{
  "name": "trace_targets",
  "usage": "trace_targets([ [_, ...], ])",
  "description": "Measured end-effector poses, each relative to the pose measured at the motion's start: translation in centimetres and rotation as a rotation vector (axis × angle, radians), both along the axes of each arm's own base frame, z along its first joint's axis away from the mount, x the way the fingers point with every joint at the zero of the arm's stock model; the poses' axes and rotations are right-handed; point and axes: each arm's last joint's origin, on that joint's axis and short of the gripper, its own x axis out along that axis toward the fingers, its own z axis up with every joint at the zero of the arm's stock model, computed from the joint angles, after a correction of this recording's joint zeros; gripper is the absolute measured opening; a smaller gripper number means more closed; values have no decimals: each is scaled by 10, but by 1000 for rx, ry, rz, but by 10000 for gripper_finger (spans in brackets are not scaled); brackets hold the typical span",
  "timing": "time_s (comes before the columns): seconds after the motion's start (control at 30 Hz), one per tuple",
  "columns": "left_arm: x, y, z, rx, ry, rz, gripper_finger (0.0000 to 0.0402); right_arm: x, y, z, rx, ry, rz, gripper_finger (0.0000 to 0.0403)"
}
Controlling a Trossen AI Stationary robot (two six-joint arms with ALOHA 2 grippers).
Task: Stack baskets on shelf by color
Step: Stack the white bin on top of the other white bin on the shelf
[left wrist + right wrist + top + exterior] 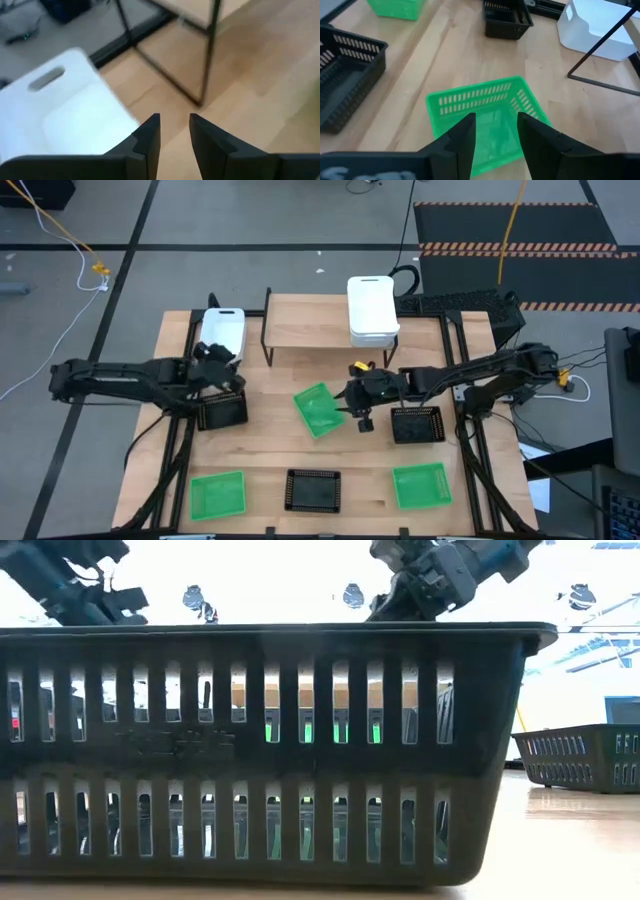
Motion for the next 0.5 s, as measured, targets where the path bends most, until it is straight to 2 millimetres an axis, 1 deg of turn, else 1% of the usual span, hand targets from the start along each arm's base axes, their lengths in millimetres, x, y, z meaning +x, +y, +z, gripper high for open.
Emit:
trace_targets([
  [0.13, 11, 13, -8, -84, 149, 105, 133, -15, -1, -10, 33, -38, -12, 141],
  [0.3, 22, 31, -17, -222, 254, 107, 183, -32, -2, -26, 49, -103, -15, 141],
  [0.4, 24, 41, -21, -247, 296, 138, 207, -39, -2, -28, 46, -165, -10, 141],
  [0.5, 24, 49, -23, -253, 315, 174, 216, -42, -2, -25, 30, -227, 3, 141],
])
